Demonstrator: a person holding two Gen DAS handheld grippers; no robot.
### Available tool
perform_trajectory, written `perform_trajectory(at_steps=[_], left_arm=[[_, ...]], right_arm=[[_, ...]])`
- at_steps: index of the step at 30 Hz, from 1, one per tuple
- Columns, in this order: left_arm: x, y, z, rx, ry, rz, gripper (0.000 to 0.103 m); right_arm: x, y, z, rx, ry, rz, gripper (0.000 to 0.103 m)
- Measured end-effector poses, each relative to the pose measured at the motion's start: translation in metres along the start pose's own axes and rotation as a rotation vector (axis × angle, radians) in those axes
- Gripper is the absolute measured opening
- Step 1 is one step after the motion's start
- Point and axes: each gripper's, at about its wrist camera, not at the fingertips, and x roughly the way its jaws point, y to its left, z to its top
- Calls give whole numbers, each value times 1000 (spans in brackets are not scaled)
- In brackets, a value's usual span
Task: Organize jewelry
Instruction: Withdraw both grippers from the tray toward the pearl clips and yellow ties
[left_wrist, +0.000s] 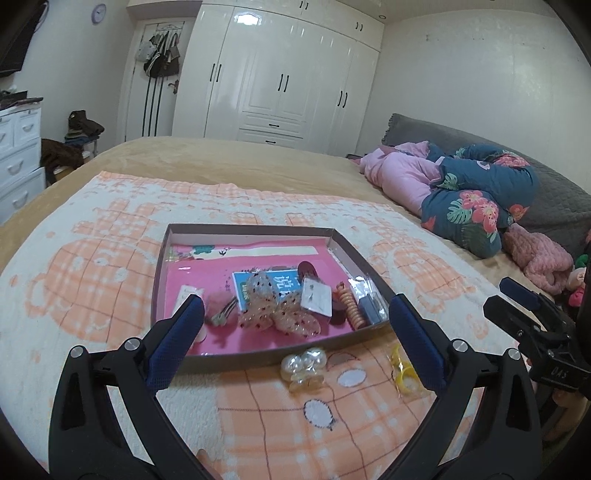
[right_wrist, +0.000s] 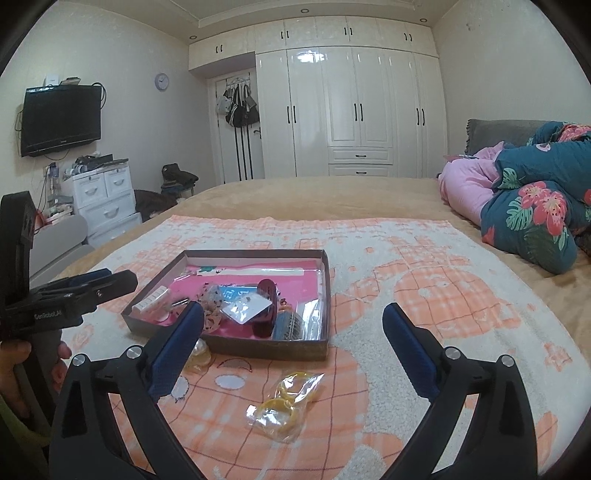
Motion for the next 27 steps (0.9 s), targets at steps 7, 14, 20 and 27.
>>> perform_trajectory(at_steps=[7,14,20,27], left_arm=[[-7,3,-12,24,-17,12,92],[-5,7,-22,22,4,18,92],[2,8,-30,24,32,22,92],[17,8,-44,29,88,23,92]], right_arm=[[-5,7,-12,-31,-11,-7,95],[-1,12,-25,-42,19,-9,95],[6,17,-36,-60,57,-17,95],[32,18,-57,-65,160,-39,95]])
